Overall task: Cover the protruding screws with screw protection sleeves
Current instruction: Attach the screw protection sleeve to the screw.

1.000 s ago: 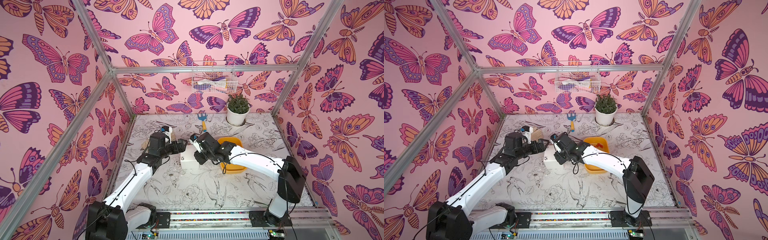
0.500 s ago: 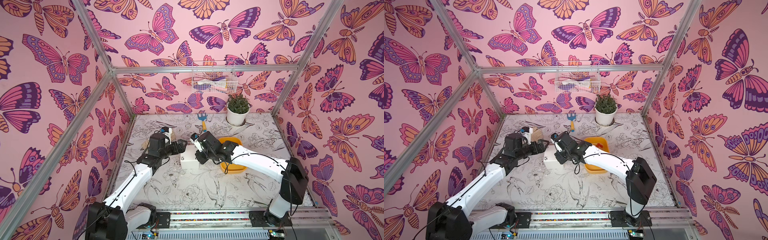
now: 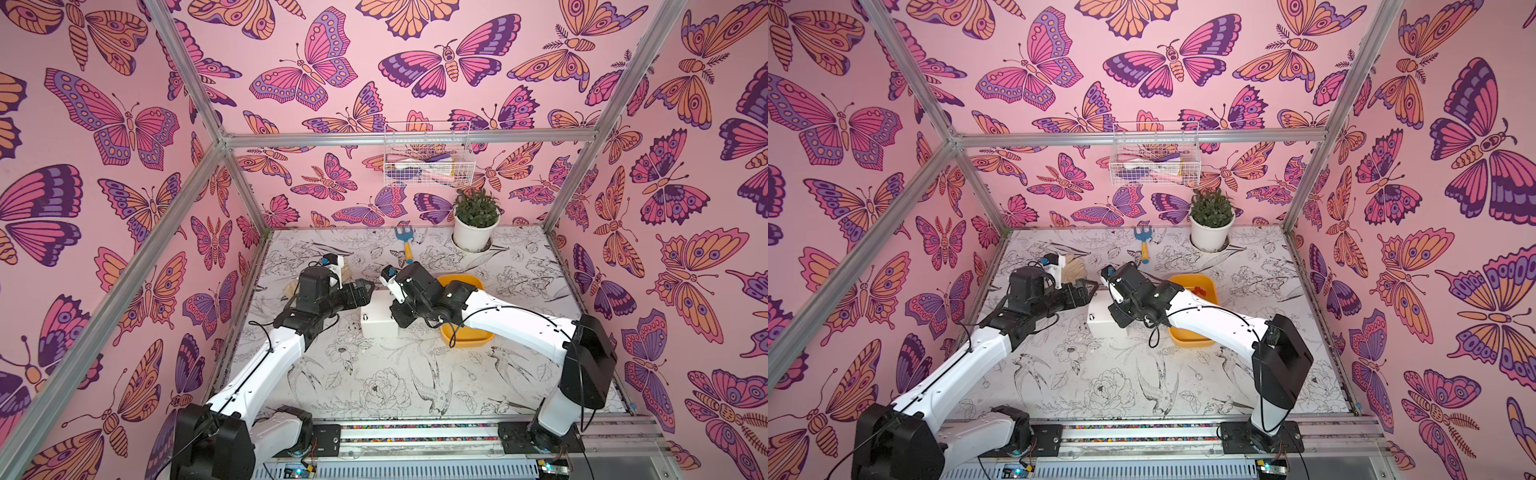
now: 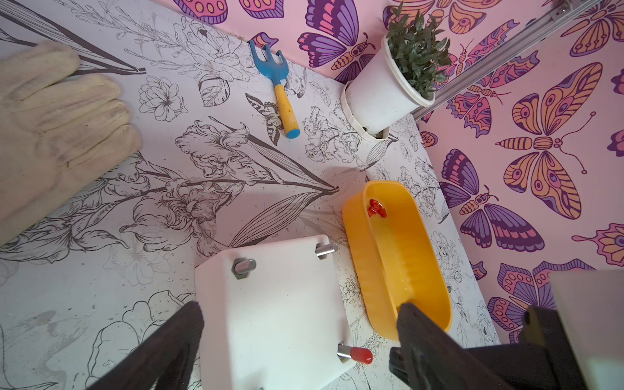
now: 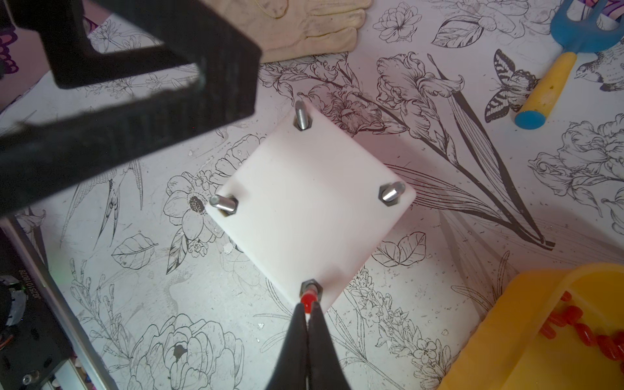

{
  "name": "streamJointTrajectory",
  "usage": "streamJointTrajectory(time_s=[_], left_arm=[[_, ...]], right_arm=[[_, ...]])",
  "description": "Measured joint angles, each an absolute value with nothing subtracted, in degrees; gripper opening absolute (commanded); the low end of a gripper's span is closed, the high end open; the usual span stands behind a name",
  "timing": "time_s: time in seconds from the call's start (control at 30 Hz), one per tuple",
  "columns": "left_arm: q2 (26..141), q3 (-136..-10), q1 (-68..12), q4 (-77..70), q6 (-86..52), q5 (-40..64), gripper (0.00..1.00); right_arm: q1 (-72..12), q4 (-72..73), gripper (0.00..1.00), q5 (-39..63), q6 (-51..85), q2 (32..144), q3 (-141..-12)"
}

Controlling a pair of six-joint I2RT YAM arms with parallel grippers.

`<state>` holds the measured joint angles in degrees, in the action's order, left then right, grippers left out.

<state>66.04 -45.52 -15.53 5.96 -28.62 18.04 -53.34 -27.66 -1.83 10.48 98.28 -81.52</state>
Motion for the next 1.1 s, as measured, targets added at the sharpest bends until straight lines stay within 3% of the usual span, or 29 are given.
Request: streamJointTrajectory(time_s=[0.4, 1.1], left_arm=[[66.0, -45.5, -15.3, 6.0, -28.6, 18.0, 0.92], [66.1, -45.5, -15.3, 5.8, -28.6, 18.0, 0.92]], right_arm=[[-53.3, -27.7, 0.00, -1.2, 10.5, 99.7, -82.1], [-53.3, -27.7, 0.00, -1.3, 10.5, 100.6, -82.1]])
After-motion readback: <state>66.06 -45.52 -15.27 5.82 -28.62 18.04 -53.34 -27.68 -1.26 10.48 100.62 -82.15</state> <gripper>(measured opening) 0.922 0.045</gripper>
